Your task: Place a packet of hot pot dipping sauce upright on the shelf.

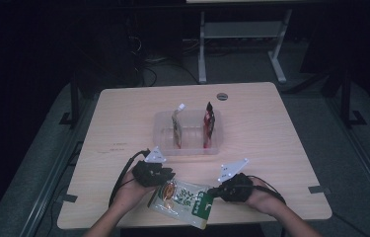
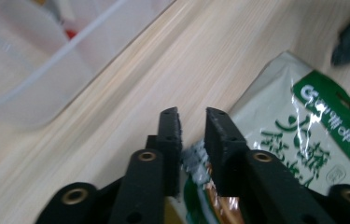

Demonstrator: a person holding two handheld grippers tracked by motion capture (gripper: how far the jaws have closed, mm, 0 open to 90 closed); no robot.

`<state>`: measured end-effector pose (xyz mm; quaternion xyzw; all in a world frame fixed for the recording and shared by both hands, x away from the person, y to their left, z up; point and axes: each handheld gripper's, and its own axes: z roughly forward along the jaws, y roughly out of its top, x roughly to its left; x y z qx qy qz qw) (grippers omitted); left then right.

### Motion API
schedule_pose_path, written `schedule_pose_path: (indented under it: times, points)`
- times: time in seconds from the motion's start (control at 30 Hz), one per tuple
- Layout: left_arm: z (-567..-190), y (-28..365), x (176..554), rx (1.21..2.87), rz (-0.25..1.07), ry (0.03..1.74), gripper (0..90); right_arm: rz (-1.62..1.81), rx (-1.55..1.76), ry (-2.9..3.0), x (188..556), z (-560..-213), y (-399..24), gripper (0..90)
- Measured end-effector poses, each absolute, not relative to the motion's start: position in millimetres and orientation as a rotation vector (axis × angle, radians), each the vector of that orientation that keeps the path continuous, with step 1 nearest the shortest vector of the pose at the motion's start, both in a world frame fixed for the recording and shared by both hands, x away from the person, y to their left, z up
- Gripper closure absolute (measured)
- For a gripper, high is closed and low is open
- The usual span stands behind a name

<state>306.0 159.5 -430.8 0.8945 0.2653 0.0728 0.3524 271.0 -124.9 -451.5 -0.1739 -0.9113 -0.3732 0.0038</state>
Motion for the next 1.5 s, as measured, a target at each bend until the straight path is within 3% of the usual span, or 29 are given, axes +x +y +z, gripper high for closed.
schedule_pose_path:
  times: [0.17,0.47,0.9,1.0,1.03,1.07,1.27,1.5]
  points:
    - [-431,159,308,2.310,0.191,0.654,61.2,-1.081,-0.379,-2.882,266,-462,-107,89.9]
    - [-435,160,309,2.302,0.104,0.605,49.8,-1.074,-0.405,-2.941,272,-463,-108,89.9]
    - [-450,153,303,2.386,0.018,0.548,39.7,-1.155,-0.655,-2.998,299,-457,-120,88.7]
    - [-452,155,299,2.392,0.011,0.544,38.1,-1.226,-0.728,-2.923,300,-451,-127,71.6]
    - [-452,155,298,2.394,0.015,0.545,37.4,-1.258,-0.759,-2.906,301,-448,-131,61.5]
    - [-453,156,297,2.405,0.014,0.542,37.4,-1.258,-0.759,-2.906,301,-448,-131,61.5]
    - [-455,159,295,2.410,-0.013,0.588,39.2,-1.267,-0.832,-2.870,303,-446,-148,40.9]
    - [-454,159,291,2.420,-0.001,0.611,57.6,-1.304,-0.926,-2.818,304,-444,-164,31.6]
